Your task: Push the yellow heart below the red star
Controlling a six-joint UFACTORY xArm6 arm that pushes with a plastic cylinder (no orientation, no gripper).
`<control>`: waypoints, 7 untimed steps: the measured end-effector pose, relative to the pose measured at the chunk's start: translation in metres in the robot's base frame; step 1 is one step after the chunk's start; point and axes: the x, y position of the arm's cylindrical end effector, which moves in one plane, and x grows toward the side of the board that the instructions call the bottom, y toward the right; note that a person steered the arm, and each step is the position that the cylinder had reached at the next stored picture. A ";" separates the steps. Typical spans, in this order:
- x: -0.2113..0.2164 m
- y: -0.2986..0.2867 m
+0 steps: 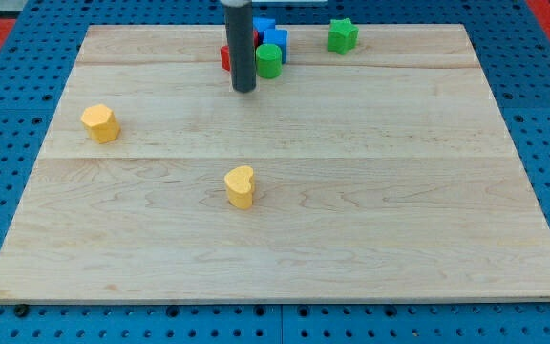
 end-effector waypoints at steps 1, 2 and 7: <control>0.056 0.043; 0.122 0.058; 0.056 0.001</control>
